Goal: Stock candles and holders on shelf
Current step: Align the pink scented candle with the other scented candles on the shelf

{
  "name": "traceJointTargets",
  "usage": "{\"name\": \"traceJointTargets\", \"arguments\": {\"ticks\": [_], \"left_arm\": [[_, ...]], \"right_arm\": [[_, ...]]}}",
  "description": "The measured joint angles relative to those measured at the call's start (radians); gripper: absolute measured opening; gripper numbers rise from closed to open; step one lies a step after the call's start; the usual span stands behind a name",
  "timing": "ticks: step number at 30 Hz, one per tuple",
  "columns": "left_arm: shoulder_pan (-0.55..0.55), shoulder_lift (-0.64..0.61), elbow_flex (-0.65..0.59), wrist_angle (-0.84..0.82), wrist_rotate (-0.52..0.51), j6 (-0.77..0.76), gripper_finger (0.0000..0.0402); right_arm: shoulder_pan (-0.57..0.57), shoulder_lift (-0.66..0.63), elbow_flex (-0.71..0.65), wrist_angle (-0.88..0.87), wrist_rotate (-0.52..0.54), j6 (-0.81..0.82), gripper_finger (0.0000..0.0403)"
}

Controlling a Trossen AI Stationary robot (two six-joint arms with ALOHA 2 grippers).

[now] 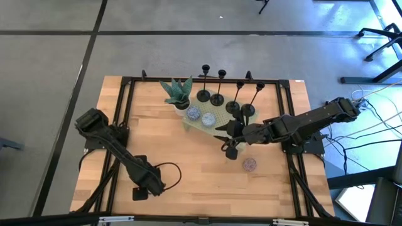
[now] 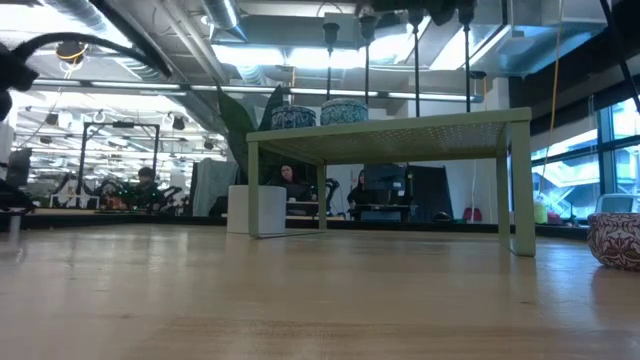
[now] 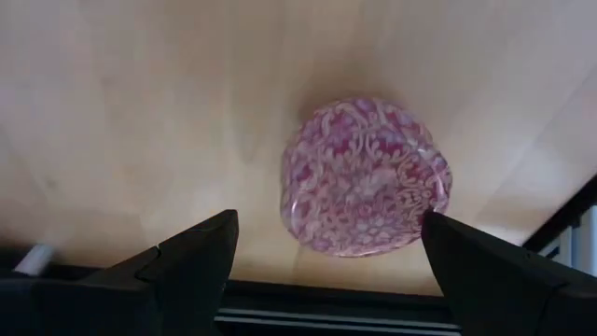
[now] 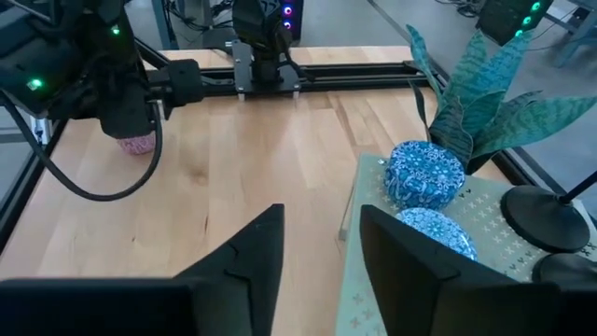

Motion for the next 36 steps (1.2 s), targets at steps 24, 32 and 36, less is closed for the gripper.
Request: {"name": "traceJointTargets", "arguments": {"ticks": [24,32,36], "left_arm": [[-0.004,0.014,0.000,0.043,-0.004,0.035,0.0336],[-0.004,0.014,0.000,0.089,-0.028,0.040,0.0336],[-0.004,0.015,0.000,0.104,-0.052,0.057,0.0336]], "right_arm": [[0.001,0.000,0.000,-0.001,0.002,0.000,0.0175],[0.001,0.000,0.000,-0.003,0.001,0.000,0.0175],[0.001,0.000,0.000,-0.003,-0.001,-0.001,0.0175]]}}
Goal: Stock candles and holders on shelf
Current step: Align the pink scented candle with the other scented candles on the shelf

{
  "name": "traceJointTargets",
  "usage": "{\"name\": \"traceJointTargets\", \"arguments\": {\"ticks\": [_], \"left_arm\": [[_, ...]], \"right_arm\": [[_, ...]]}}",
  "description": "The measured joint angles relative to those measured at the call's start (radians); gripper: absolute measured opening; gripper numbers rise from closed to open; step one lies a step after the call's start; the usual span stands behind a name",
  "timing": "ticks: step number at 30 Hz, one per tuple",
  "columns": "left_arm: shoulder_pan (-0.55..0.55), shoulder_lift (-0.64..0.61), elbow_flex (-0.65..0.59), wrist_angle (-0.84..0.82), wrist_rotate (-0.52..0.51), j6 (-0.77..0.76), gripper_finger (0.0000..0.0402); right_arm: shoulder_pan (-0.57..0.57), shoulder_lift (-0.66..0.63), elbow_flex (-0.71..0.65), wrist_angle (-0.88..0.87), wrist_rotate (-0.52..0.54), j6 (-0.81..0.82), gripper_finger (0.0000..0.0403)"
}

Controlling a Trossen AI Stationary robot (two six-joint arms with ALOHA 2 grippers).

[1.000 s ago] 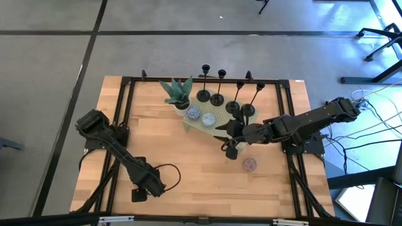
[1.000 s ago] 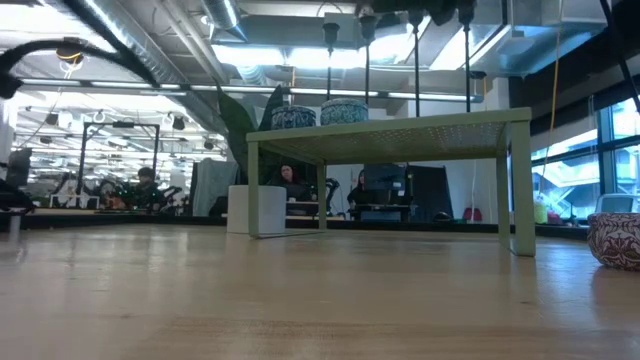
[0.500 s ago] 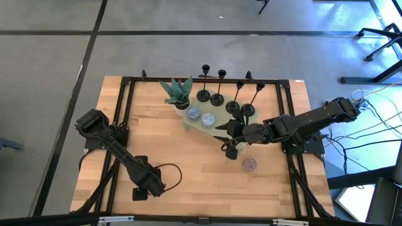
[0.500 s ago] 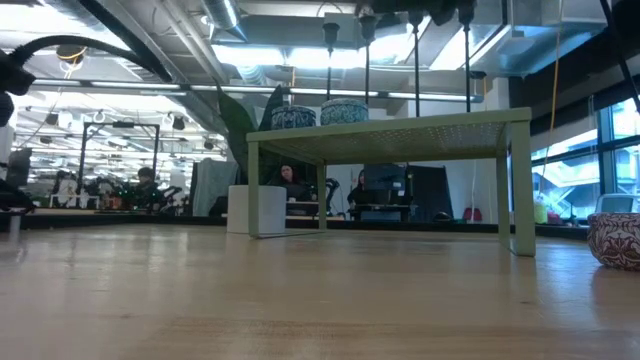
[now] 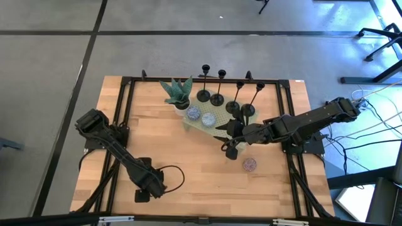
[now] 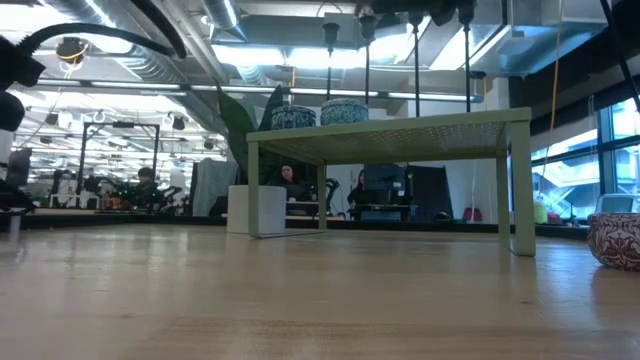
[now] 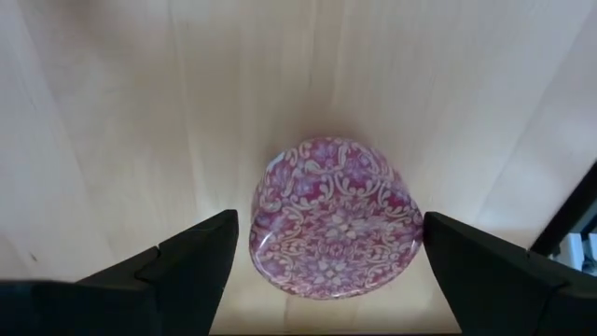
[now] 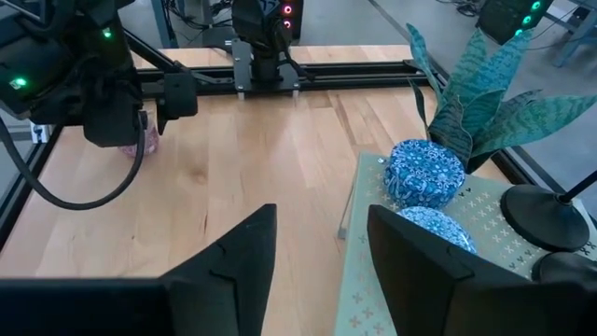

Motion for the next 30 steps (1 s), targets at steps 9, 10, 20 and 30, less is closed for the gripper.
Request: {"name": "traceJointTargets", "arguments": {"ticks": [9,10,20,30], "left_arm": [[-0.002,0.002,-0.049,0.058,0.012,-0.004,0.0336],[-0.002,0.002,-0.066,0.071,0.033,-0.004,0.0336],[0.002,0.000,-0.100,0.065,0.050,0.067,0.0311],[0.061,-0.001,-0.062,0.070,0.016,0.115,0.0299]], "right_arm": [[0.000,0.000,0.000,-0.010,0.000,0.000,0.0175],[0.000,0.000,0.000,-0.013,0.000,0.000,0.0175],[0.001,0.003,0.000,-0.007,0.001,-0.177,0.0175],[0.001,0.004,0.000,0.056,0.000,-0.213,0.0178]]}}
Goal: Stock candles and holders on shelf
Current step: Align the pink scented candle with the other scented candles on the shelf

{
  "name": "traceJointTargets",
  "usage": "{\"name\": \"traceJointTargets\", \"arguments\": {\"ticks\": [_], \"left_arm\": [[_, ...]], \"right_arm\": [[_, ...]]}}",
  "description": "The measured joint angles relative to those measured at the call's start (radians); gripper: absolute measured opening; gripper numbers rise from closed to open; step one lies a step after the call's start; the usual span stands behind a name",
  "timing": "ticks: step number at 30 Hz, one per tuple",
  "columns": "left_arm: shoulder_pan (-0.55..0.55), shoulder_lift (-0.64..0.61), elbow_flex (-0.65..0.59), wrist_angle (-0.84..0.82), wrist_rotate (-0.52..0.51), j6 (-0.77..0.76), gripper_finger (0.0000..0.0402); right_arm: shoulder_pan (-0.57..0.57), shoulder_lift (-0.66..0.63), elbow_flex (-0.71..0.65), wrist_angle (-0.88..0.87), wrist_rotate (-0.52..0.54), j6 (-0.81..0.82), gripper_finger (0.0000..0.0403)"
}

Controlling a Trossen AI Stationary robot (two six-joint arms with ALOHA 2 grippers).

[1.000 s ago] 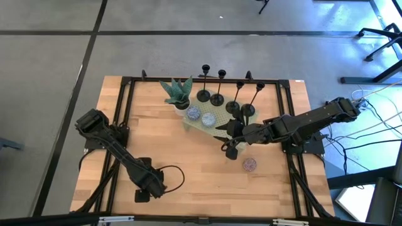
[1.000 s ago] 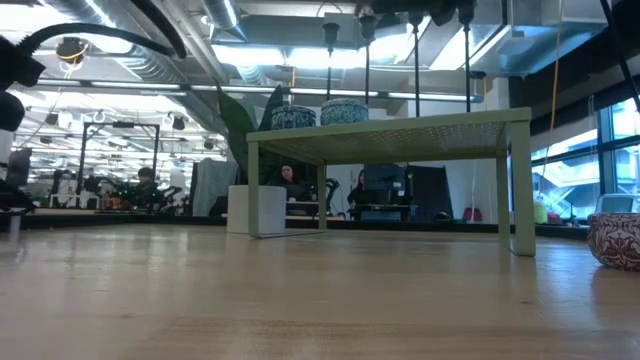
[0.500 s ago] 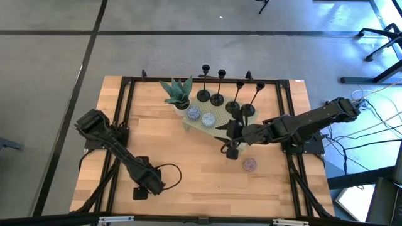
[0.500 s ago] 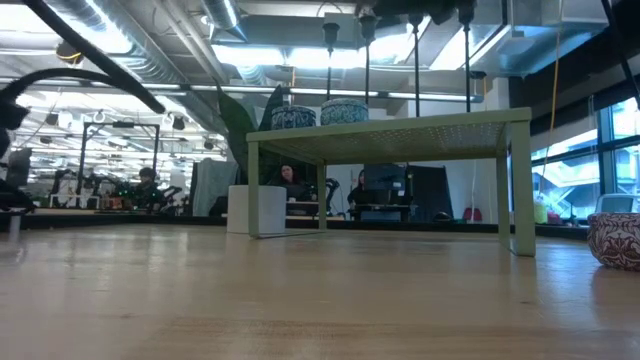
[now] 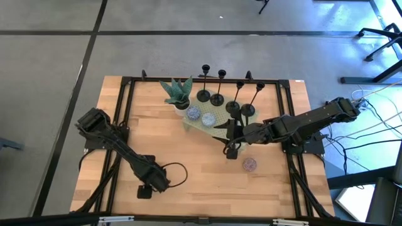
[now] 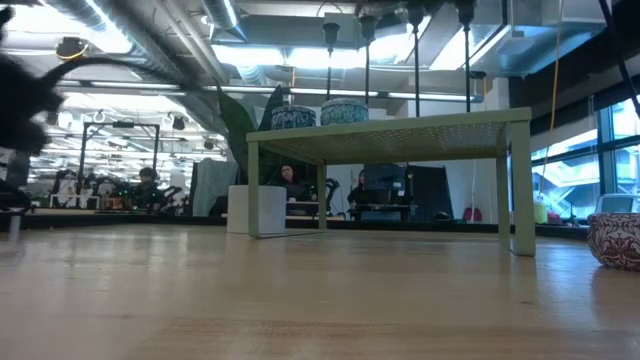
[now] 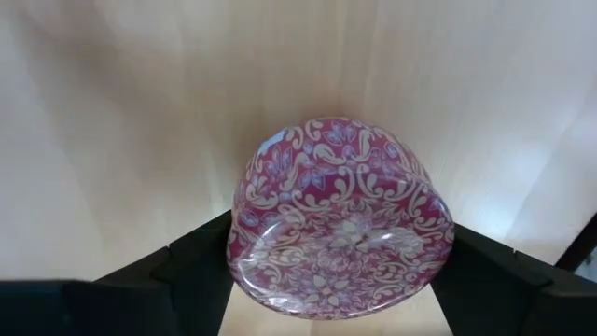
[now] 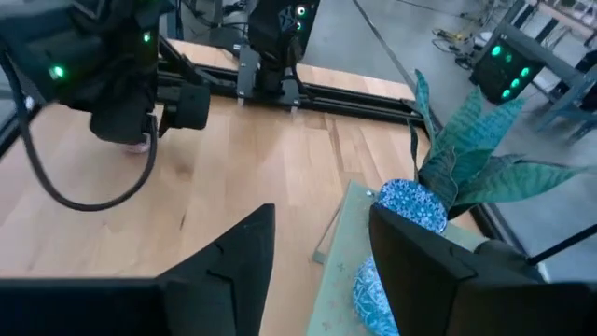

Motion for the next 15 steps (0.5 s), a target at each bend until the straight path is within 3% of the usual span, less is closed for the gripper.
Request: {"name": "traceJointTargets", "arguments": {"ticks": [4,9,15], "left_arm": [[0.055,0.000,0.071,0.000,-0.075,0.108,0.0304],[0.135,0.000,0.209,0.003,-0.250,0.308,0.0300],[0.224,0.000,0.377,0.017,-0.448,0.543,0.0304]], "right_arm": [[0.000,0.000,0.000,0.000,0.000,-0.021,0.0195],[0.000,0.000,0.000,0.011,0.000,-0.022,0.0212],[0.006,0.000,0.000,0.006,0.003,0.042,0.0202]]}}
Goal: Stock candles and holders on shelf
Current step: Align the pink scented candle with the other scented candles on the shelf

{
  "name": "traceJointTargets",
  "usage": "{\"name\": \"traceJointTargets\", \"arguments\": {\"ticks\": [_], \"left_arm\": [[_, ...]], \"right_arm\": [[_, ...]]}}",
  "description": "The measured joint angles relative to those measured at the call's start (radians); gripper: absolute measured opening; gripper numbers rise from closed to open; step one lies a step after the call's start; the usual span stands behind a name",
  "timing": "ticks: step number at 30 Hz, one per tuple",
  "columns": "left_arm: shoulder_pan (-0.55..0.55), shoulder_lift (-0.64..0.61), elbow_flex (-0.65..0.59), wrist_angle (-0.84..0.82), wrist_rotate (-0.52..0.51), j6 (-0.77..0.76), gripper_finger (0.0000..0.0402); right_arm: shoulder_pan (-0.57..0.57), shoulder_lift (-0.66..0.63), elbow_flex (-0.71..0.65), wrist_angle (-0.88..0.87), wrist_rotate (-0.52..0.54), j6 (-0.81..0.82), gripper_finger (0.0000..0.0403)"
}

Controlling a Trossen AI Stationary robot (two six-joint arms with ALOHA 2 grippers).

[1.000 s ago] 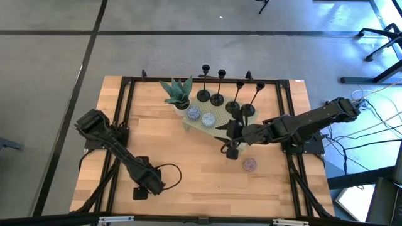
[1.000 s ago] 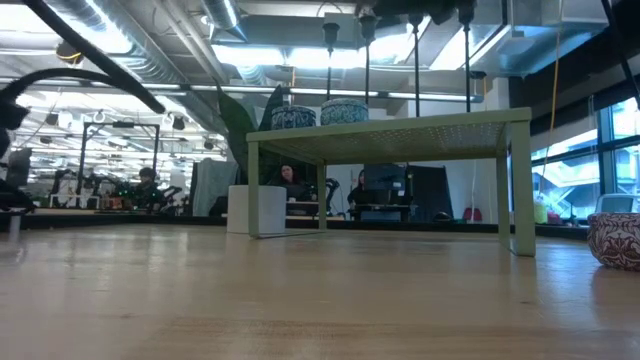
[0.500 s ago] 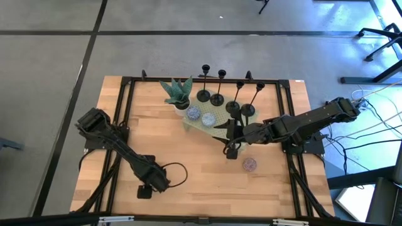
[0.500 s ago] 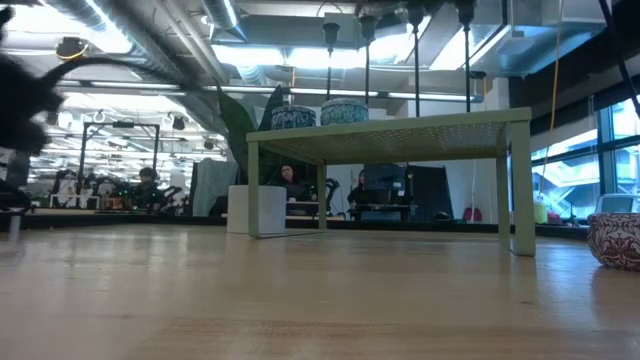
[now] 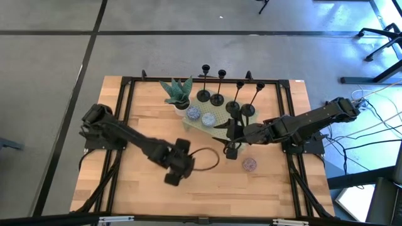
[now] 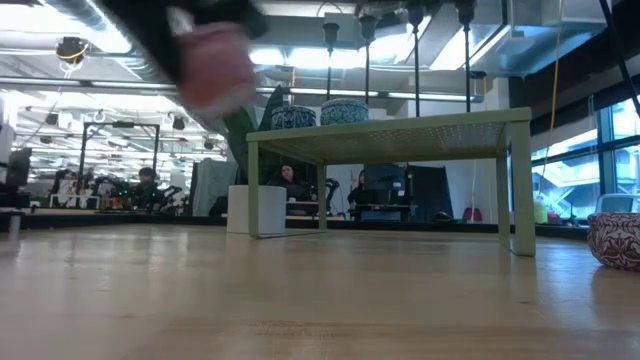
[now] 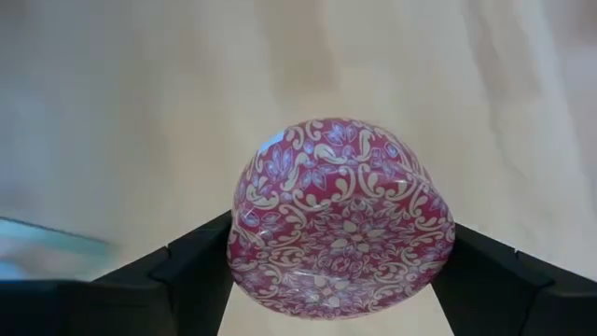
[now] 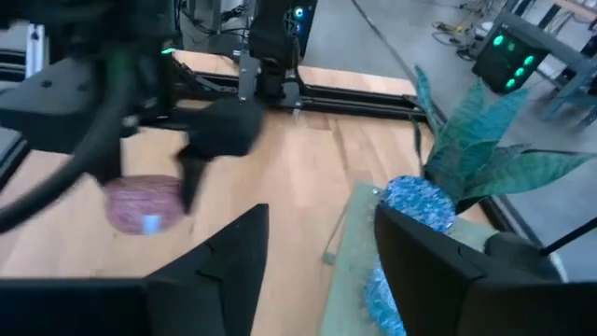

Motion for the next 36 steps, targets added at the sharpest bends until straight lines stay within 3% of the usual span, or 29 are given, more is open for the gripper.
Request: {"name": "traceJointTargets", "arguments": {"ticks": [7,14,23,36], "left_arm": [[0.117,0.000,0.058,0.097,-0.134,0.208,0.0305],[0.219,0.000,0.058,0.407,-0.153,0.419,0.0305],[0.326,0.041,0.059,0.588,-0.003,0.485,0.0306],[0.378,0.064,0.058,0.636,-0.076,0.496,0.0306]], "right_arm": [[0.061,0.000,0.000,-0.046,0.019,0.021,0.0126],[0.149,-0.023,0.000,-0.172,0.228,0.049,0.0052],[0.178,-0.042,0.000,-0.223,0.317,0.137,0.0044],[0.104,-0.037,0.000,-0.232,0.247,0.160,0.0044]]}}
